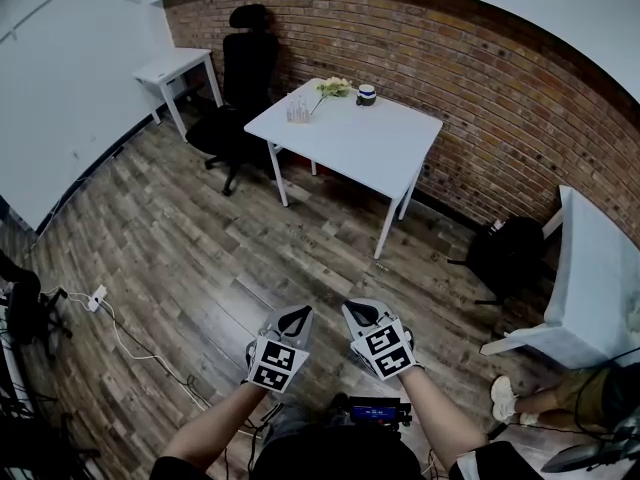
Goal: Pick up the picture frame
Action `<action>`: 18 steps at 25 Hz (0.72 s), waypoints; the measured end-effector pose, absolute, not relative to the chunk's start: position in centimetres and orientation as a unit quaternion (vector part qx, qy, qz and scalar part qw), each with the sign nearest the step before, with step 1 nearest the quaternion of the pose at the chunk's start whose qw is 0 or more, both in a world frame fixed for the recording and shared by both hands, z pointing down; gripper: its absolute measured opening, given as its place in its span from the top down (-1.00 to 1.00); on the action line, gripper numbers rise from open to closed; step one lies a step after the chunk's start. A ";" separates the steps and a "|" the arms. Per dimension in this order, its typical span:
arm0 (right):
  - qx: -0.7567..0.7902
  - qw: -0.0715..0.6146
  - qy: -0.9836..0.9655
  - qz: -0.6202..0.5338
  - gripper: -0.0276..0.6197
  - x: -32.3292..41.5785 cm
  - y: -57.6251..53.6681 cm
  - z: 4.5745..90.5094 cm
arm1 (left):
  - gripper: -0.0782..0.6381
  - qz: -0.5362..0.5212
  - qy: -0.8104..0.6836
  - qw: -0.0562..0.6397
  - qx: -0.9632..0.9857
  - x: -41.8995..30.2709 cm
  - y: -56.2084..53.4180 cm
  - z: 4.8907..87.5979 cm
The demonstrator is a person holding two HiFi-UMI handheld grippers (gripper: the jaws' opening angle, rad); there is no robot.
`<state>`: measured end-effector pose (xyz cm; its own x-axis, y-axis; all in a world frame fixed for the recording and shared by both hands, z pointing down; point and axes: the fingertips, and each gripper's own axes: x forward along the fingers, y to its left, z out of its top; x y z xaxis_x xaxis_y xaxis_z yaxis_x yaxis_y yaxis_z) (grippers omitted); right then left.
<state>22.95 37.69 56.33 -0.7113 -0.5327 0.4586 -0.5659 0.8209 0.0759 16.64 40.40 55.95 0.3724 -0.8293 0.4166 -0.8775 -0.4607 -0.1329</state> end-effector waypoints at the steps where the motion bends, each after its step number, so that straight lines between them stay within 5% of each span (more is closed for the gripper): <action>1: 0.295 0.238 -0.925 0.033 0.89 23.1 37.4 56.4 | 0.75 0.214 -0.520 0.058 0.825 16.7 40.2 55.9; 18: 0.301 0.234 -0.922 0.063 0.89 17.6 28.4 57.9 | 0.75 0.184 -0.546 0.084 0.813 11.3 30.8 57.4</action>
<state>17.60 28.42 57.92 -0.7092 -0.5263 0.4690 -0.5852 0.8105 0.0246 11.26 30.79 57.42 0.3364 -0.8570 0.3904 -0.9187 -0.3897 -0.0638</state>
